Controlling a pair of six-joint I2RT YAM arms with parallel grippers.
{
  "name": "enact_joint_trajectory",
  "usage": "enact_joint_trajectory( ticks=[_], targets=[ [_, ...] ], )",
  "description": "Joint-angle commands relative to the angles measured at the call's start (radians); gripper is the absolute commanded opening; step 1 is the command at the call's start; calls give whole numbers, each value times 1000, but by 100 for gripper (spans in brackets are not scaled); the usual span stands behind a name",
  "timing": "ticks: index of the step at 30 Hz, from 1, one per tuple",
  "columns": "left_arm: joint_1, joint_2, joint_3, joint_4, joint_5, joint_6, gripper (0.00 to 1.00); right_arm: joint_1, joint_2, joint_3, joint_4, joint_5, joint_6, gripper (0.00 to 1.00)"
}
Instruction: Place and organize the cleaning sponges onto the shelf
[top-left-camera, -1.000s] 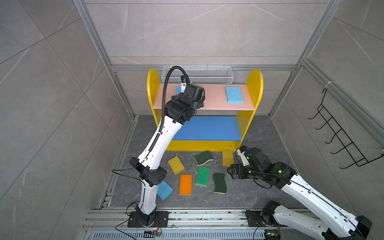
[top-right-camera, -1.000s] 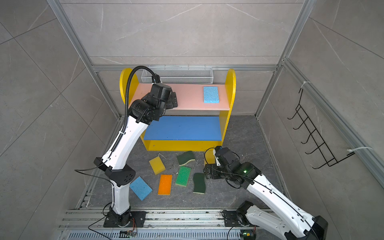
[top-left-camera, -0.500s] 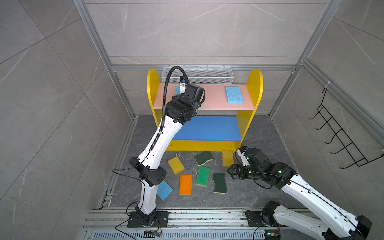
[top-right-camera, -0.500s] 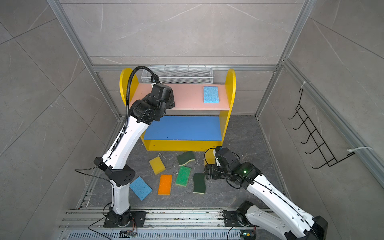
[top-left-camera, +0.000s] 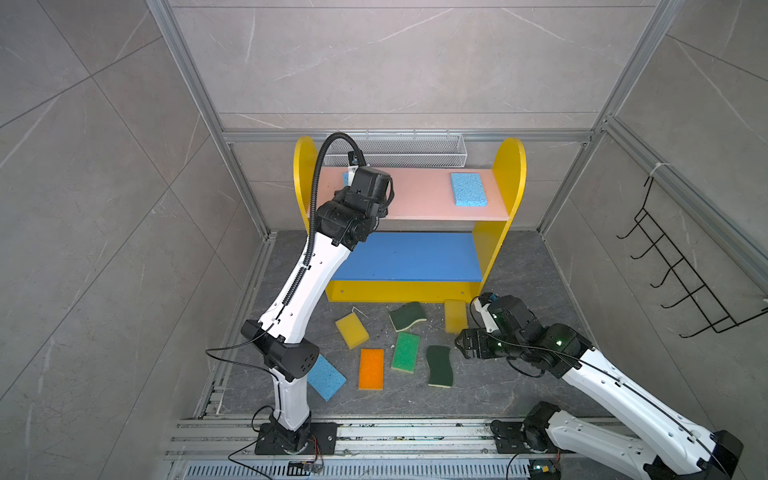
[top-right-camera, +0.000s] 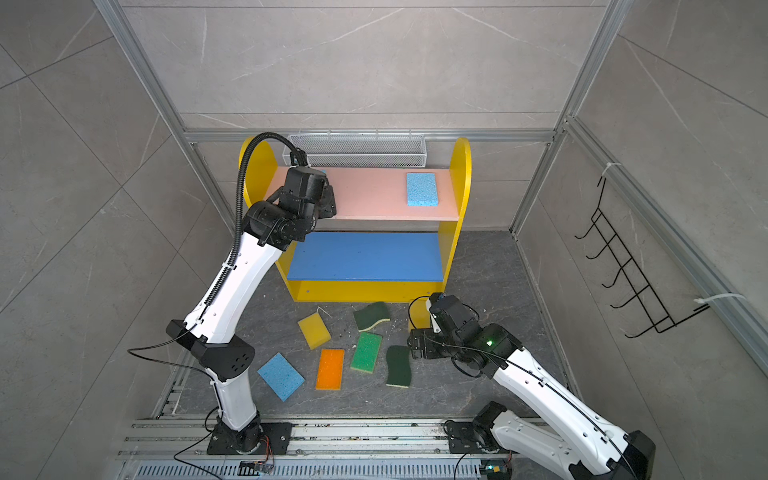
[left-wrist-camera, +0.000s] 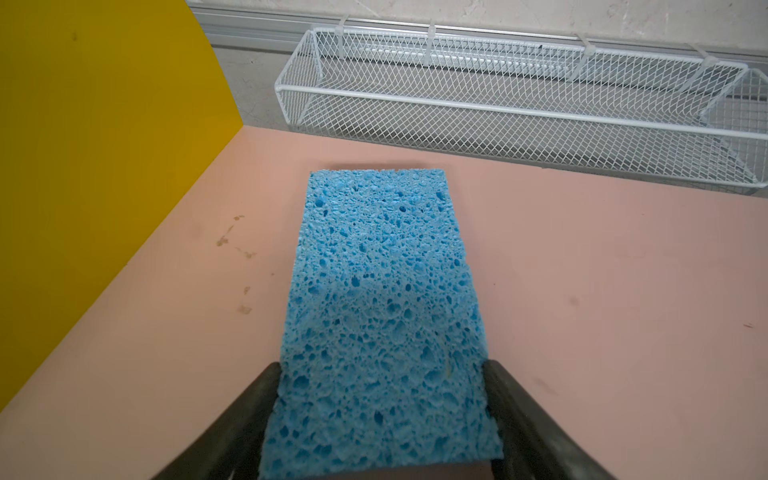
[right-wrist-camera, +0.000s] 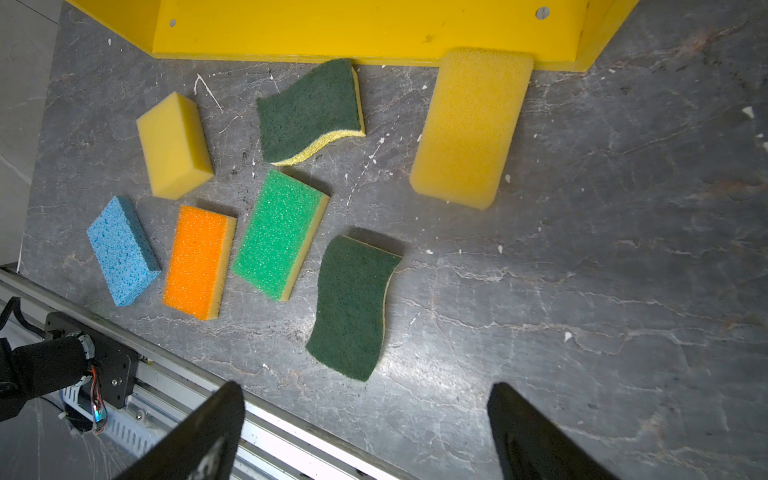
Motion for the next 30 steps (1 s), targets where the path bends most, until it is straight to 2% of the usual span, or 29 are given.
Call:
enact_joint_trajectory(
  ticks=[1, 6, 9, 16, 23, 30],
  targets=[
    [33, 15, -69, -192, 72, 3, 74, 5, 12, -8, -14, 11, 6, 93],
    [38, -15, -124, -170, 73, 7, 74, 6, 28, 1, -3, 1, 15, 93],
    [41, -23, -142, -157, 90, 11, 82, 5, 29, 3, 1, -6, 20, 93],
    [42, -56, -178, -126, 106, 14, 91, 5, 23, 1, -6, -5, 28, 93],
    [38, -98, -191, -109, 162, 20, 92, 7, 24, 1, -6, -5, 35, 93],
    [29, -166, -202, -113, 163, 30, 93, 7, 20, 0, -7, -5, 39, 93]
  ],
)
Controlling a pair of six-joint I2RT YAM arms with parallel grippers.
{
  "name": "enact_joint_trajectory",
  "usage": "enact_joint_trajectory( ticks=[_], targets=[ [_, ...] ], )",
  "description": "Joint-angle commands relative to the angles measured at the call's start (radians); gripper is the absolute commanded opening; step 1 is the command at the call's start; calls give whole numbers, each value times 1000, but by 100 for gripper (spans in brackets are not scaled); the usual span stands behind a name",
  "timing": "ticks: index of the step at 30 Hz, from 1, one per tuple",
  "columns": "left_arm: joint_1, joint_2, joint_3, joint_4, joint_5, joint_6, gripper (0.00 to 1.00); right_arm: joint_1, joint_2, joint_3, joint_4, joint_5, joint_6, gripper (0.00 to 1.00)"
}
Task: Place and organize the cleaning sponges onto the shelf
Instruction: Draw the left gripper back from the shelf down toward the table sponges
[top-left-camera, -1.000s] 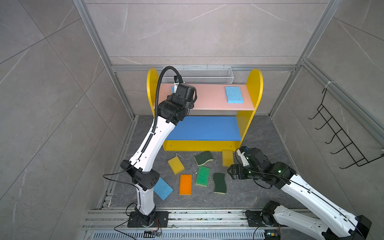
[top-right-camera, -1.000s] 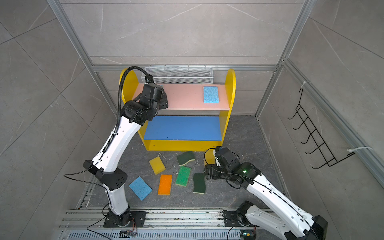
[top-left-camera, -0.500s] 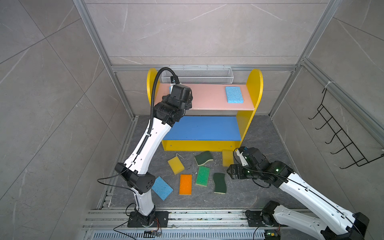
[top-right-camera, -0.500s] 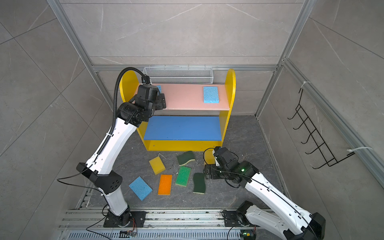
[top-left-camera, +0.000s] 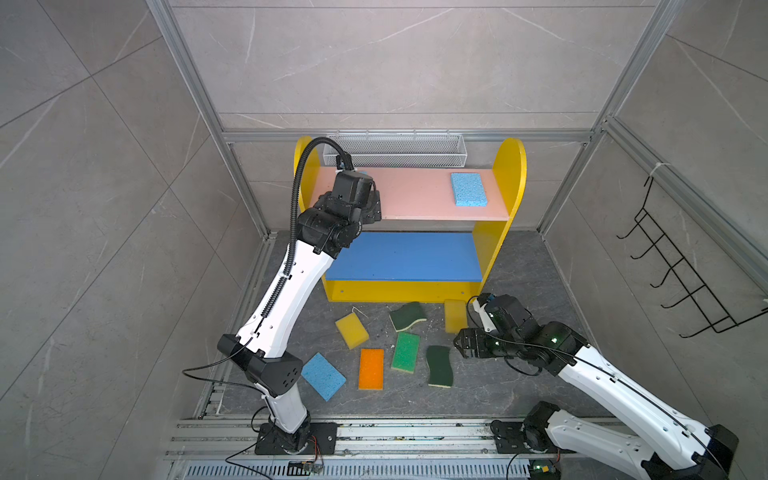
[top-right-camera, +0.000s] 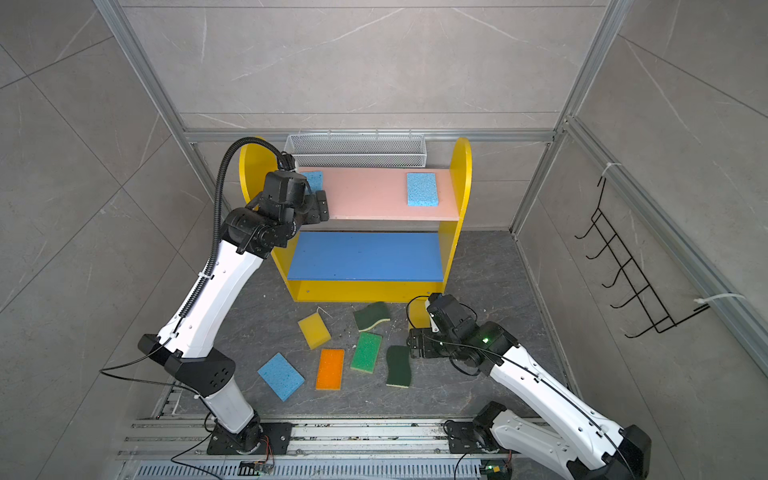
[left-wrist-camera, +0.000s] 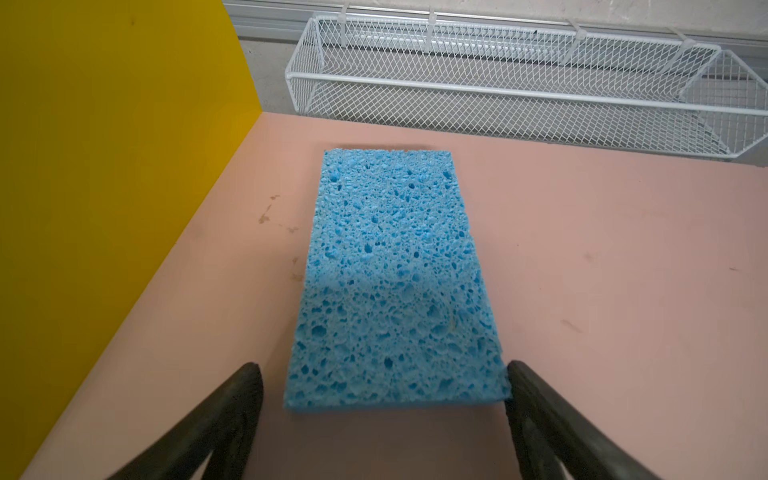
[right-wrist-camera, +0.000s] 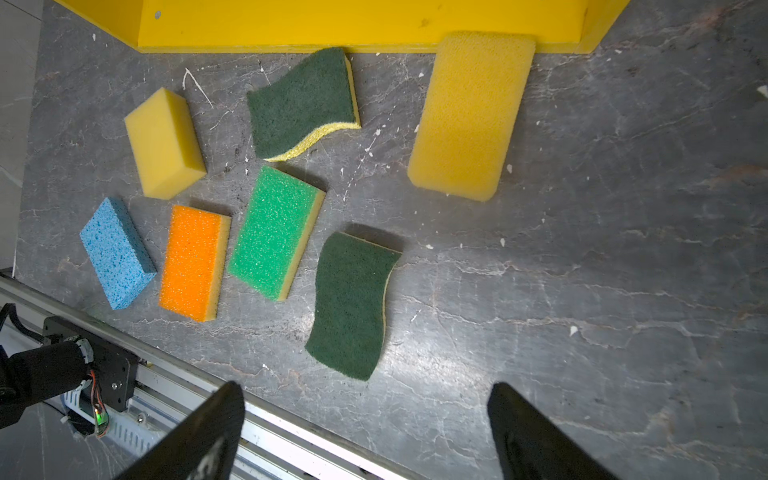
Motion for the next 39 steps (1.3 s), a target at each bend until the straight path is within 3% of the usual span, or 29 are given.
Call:
enact_joint_trajectory(
  ticks=[1, 11, 16, 22, 29, 39],
  targets=[
    [-4, -23, -29, -161, 61, -13, 93, 8, -7, 1, -8, 0, 15, 93],
    [-35, -106, 0, -197, 110, 15, 94, 13, -16, 5, -13, 3, 25, 93],
    [-44, -224, -29, -258, 85, 3, 93, 14, -28, 12, -22, 9, 22, 93],
    [-43, -435, -185, -344, 71, -14, 93, 17, -27, 19, -19, 15, 12, 93],
    [-41, -572, -382, -567, -50, -170, 93, 27, 0, 10, 14, -8, 21, 93],
    [-42, -737, -866, -497, 90, -472, 93, 79, 30, -1, 46, -7, 46, 93]
  ],
)
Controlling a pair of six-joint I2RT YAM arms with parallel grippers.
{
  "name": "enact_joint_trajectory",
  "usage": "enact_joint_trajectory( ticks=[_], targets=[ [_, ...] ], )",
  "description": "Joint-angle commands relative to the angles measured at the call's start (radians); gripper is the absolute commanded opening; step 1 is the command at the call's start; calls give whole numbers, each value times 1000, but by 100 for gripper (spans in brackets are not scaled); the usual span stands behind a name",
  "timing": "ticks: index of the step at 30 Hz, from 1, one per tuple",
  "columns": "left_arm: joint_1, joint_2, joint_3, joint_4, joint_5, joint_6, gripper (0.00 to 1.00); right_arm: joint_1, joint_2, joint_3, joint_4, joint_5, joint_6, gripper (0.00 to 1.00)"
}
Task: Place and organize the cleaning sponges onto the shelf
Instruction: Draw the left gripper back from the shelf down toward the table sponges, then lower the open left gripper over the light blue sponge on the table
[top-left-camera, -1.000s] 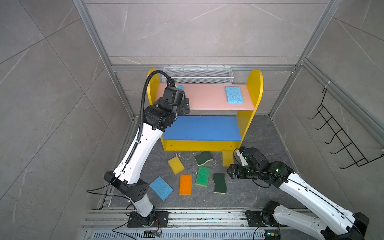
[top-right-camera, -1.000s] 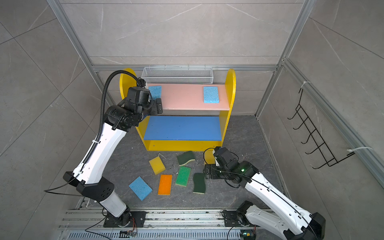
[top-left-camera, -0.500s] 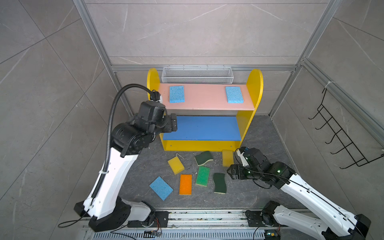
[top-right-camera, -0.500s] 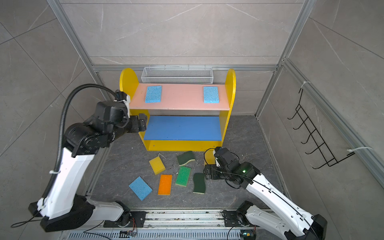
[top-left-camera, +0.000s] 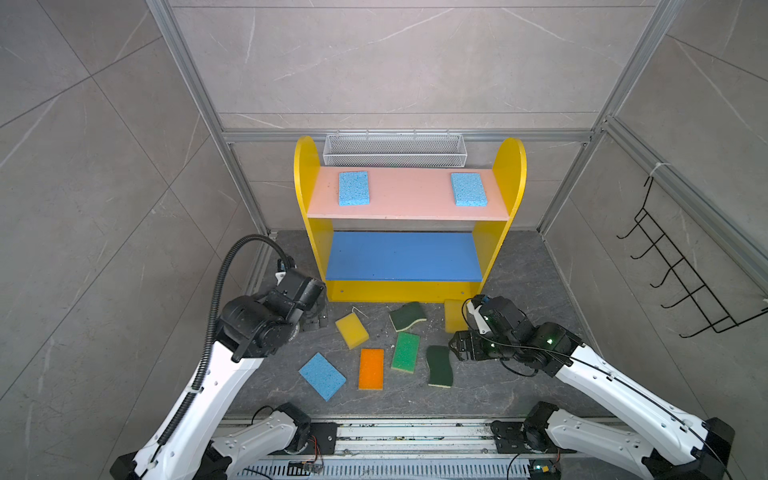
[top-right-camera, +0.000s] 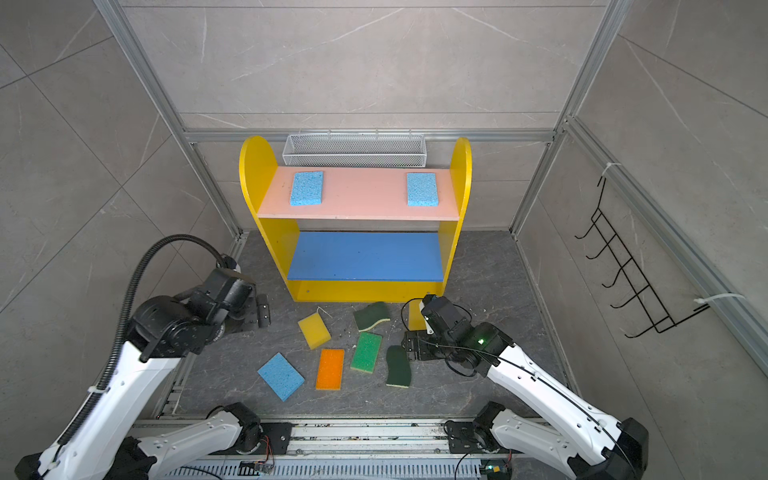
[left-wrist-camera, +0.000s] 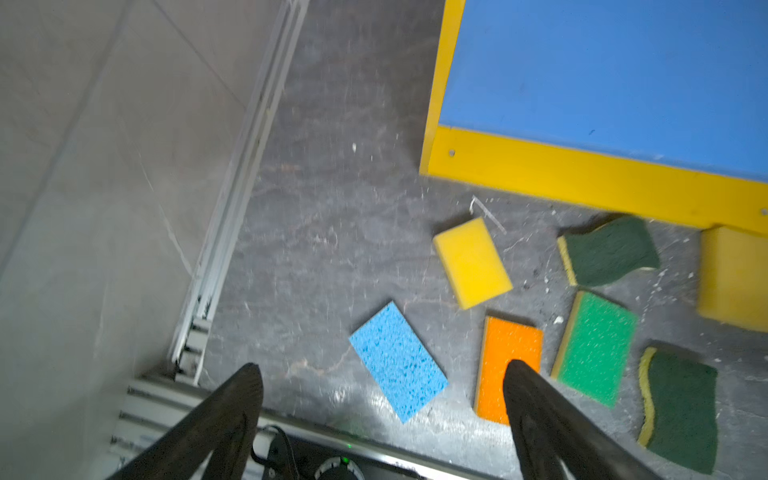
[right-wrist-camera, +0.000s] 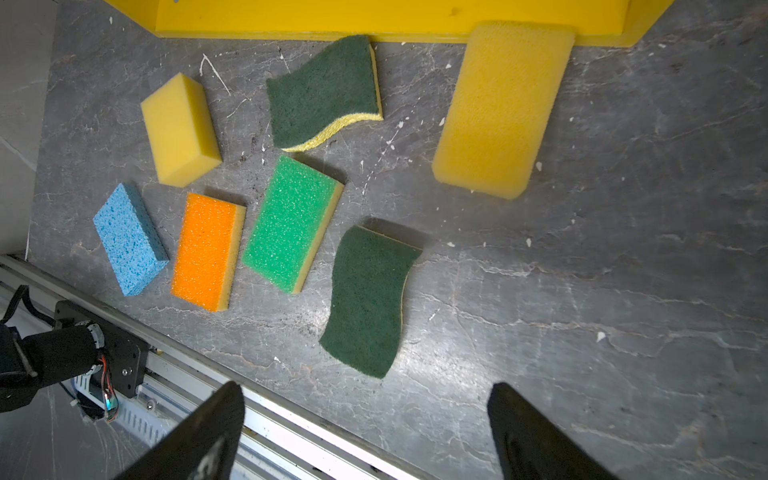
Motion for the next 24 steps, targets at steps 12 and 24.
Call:
enact_joint_trajectory(
  ticks=[12, 24],
  targets=[
    [12, -174, -505, 210, 253, -419, 97, 41, 51, -36, 77, -8, 14, 93],
    [14, -86, -676, 308, 376, -514, 97, 40, 77, -35, 82, 40, -46, 94]
  ],
)
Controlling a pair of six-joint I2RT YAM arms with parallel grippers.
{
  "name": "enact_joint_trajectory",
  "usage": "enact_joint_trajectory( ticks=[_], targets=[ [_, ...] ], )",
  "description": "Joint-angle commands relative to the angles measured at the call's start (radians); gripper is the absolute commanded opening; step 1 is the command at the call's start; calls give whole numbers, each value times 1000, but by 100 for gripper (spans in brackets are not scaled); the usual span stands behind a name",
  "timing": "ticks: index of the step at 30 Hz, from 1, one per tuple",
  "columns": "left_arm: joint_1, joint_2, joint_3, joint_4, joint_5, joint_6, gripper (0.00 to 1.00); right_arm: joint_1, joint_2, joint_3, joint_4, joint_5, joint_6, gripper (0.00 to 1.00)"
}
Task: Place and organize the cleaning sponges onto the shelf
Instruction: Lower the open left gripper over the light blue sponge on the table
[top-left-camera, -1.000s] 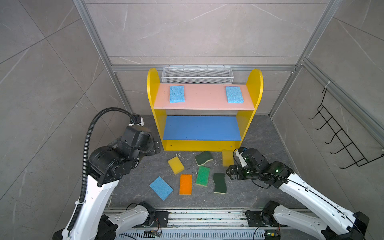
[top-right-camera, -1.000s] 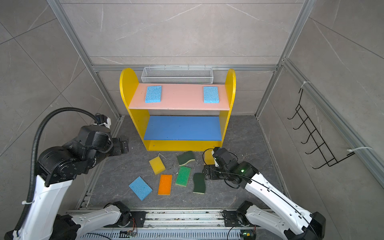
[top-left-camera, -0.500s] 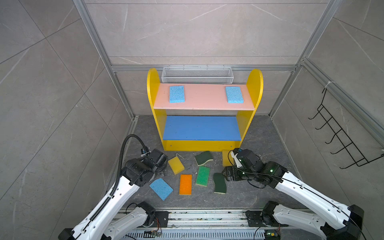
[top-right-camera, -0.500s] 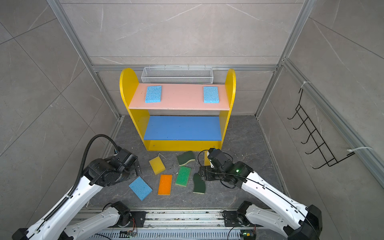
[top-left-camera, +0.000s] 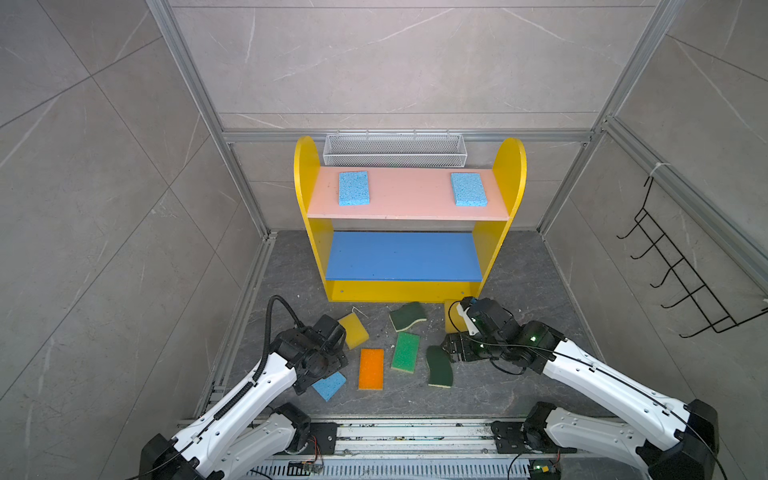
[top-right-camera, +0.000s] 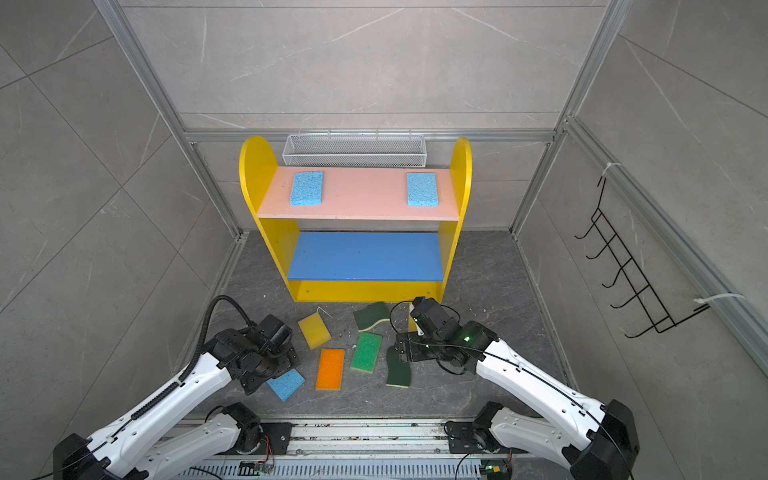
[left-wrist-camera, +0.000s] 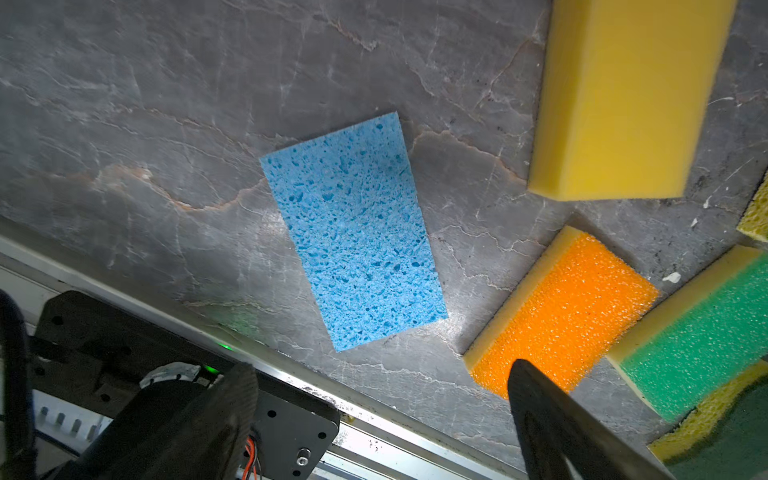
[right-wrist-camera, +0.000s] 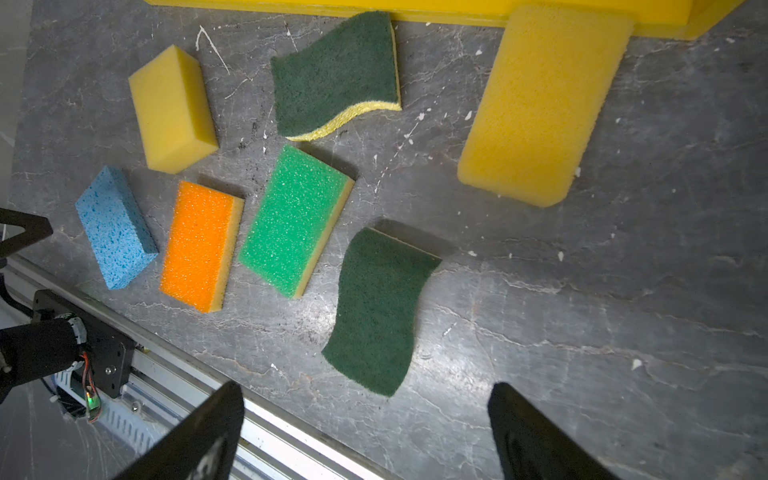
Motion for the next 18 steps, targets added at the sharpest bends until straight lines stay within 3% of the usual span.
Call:
enact_joint_trajectory(
  ticks=[1, 8, 18],
  targets=[
    [7, 10, -16, 27, 45, -55, 97, 5, 9, -11, 10, 33, -34, 94],
    [6, 36, -118, 159, 124, -117, 96, 5, 59, -2, 24, 32, -51, 95],
    [8, 7, -133, 130, 81, -131, 96, 5, 89, 4, 32, 34, -72, 95]
  ],
)
